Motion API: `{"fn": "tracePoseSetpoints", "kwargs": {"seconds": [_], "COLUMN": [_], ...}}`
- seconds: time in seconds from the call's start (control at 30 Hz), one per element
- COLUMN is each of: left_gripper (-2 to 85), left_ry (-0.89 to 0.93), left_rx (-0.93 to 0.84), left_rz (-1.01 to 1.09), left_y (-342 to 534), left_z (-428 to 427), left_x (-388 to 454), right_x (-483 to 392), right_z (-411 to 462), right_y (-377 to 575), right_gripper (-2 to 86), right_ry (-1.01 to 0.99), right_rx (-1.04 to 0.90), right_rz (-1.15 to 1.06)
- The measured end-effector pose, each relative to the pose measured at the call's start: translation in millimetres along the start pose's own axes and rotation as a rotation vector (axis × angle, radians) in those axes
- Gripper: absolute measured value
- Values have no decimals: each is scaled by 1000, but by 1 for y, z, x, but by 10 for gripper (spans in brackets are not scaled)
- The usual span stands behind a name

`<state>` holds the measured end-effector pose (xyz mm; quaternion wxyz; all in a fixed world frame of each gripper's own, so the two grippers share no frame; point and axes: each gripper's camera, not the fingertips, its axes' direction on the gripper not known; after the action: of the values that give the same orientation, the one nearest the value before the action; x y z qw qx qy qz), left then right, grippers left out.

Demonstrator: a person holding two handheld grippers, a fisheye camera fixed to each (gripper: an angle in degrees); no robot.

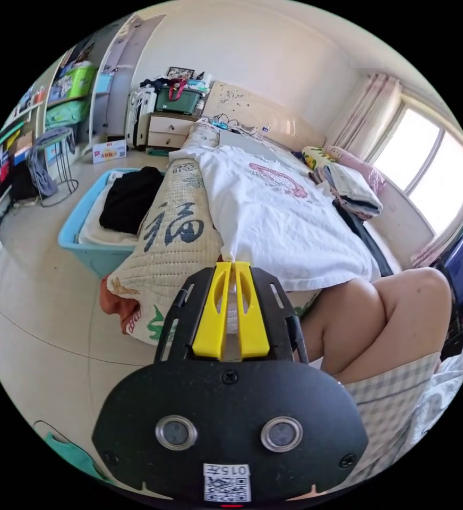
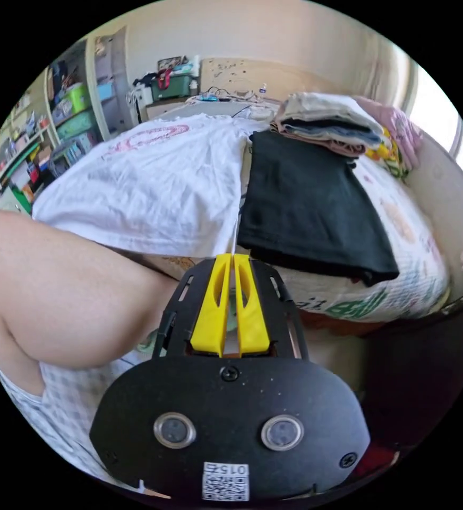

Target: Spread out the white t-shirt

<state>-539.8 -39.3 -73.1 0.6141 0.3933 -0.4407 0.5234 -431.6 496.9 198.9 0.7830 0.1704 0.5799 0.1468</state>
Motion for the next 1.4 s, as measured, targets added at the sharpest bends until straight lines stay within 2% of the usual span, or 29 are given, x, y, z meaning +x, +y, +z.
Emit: {"fn": "tracePoseSetpoints", "kwargs": {"seconds": [0.2,0.3,0.47,0.57,0.63,0.77,0.93,1.07,1.2,1.3,1.4], "left_gripper": [-4,-4,-3,-3,-3,1,2,2,2,2,2], "left_ry": [-72,-167,-428,-516,-495,-325,-386,-340,-307,-265,-148], "left_rx": [-1,-79,-279,-293,-255,-173,-153,-121,-148,-133,-28], "left_rz": [28,148,450,534,515,386,432,381,449,347,235], "left_y": [8,2,-8,0,6,11,20,24,19,10,0], "left_z": [12,19,47,58,57,44,47,41,33,10,-28], "left_x": [34,61,124,144,143,118,128,119,112,94,73], "right_x": [-6,-2,-14,-22,-27,-27,-9,-3,2,20,47], "right_z": [-36,-48,-57,-60,-61,-64,-52,-30,-16,-16,-18], "right_y": [-21,-32,-54,-57,-51,-24,14,54,85,115,143], "right_gripper": [-1,0,-1,-1,-1,-1,-1,-2,-2,-2,-2], "right_ry": [-66,-89,-88,-69,-47,3,-79,-102,-113,-147,-201], "right_rx": [-7,-20,-54,-63,-63,-59,-14,26,52,116,188], "right_rz": [26,51,40,49,41,48,162,204,189,211,260]}}
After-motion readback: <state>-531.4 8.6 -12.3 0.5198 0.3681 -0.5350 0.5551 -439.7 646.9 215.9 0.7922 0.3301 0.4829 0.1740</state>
